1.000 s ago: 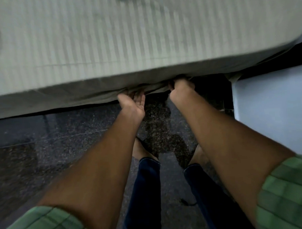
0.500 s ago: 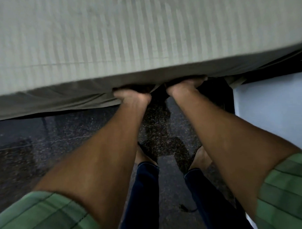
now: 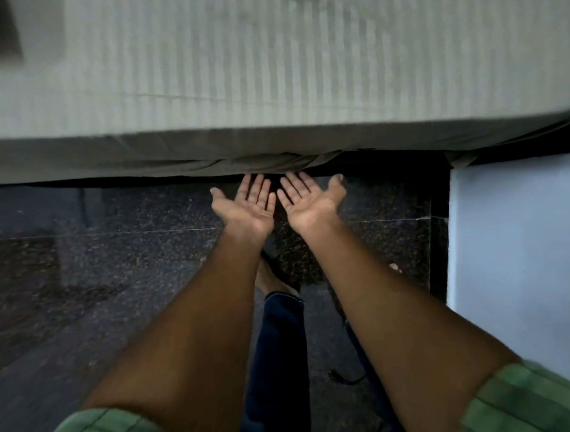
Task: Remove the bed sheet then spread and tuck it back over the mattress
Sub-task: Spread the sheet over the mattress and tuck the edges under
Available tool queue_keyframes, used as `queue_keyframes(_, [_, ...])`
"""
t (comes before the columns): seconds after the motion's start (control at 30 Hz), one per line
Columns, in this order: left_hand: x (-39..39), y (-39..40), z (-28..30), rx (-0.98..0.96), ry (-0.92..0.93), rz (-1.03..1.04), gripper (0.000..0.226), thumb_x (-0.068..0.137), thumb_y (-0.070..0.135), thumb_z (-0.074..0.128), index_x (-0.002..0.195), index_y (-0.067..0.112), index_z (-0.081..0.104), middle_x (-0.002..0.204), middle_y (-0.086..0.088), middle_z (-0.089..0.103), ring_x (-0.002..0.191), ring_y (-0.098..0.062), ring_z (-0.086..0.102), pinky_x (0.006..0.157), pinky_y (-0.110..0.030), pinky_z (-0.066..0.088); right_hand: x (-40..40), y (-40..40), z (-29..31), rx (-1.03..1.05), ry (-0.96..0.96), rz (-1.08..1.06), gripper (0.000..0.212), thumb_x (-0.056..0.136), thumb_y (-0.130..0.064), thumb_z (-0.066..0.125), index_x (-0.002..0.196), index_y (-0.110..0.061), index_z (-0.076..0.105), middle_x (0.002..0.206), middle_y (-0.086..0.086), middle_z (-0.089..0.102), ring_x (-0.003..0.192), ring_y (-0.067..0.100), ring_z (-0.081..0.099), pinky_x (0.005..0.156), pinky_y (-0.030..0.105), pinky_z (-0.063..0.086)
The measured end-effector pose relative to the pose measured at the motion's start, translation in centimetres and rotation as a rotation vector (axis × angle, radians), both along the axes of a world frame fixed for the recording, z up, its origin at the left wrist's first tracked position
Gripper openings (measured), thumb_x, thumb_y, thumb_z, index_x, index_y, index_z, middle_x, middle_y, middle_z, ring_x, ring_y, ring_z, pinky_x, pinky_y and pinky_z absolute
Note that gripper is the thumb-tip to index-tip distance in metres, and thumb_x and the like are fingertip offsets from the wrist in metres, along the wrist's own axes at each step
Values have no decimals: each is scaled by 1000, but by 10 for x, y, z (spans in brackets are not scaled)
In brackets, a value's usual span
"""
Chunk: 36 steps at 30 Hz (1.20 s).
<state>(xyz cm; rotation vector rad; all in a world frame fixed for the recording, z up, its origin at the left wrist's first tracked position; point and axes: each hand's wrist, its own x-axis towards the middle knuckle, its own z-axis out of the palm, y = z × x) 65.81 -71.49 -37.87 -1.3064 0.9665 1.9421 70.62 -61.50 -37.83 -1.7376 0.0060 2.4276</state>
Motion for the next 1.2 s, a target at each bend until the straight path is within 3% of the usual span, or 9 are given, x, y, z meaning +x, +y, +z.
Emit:
queue_keyframes(0.23, [-76,-67,-13,-14,27,162,91,95,78,18,161,15,26,164,-14,31,152,-31,29,124,-47,19,-62,-27,-9,-30,5,-8,76,100,-64,30,160,-17,29,165,12,29,153,31,28,125,53,20])
queue_keyframes(0.37, [-119,-90,-21,-33,13,91,83,96,74,22,152,18,42,156,-14,43,142,-35,41,120,-53,27,-89,-43,-25,-25,-104,85,68,101,-62,36,152,-18,43,158,10,43,145,30,41,119,52,33])
queue_keyframes(0.5, [-130,-109,-22,-111,-23,96,79,97,71,33,143,9,50,144,-16,54,130,-31,54,115,-44,40,-107,-59,-37,118,-239,25,49,103,-48,48,142,-19,53,146,9,55,130,28,54,88,44,53])
queue_keyframes(0.63, [-131,-124,-11,-181,50,182,73,101,64,34,138,5,56,138,-15,60,126,-28,60,112,-39,45,-111,-82,-22,183,-282,-2,38,104,-41,42,121,-14,62,114,9,67,97,23,63,92,38,51])
queue_keyframes(0.7, [-138,-129,-8,-170,77,193,74,101,65,33,139,4,54,135,-15,60,126,-29,59,113,-41,45,-120,-89,-15,178,-239,-72,41,103,-39,38,124,-14,63,119,9,66,100,25,62,98,40,49])
queue_keyframes(0.83, [-156,-136,-13,-164,24,156,74,101,66,26,135,8,58,128,-13,66,119,-28,63,110,-41,46,-139,-99,-12,145,-185,-251,53,103,-52,34,138,-21,59,143,8,58,128,31,55,109,49,47])
queue_keyframes(1.0, [-130,-139,-14,-221,-34,46,57,106,46,29,151,15,45,153,-9,48,142,-22,46,118,-35,30,-144,-88,-22,87,-196,-293,64,94,-70,35,133,-30,65,137,2,65,127,29,59,108,53,45])
queue_keyframes(1.07, [-128,-142,-19,-156,-56,123,65,103,53,37,155,14,39,157,-12,41,145,-27,42,119,-39,33,-145,-84,-28,90,-205,-269,70,90,-78,34,131,-31,66,135,1,66,125,30,60,108,54,44])
queue_keyframes(1.2, [-145,-136,-19,-178,28,213,56,103,47,40,143,10,52,142,-12,57,131,-29,55,109,-41,47,-132,-79,-24,97,-128,-221,77,92,-77,32,128,-18,67,124,15,69,114,36,64,108,55,45])
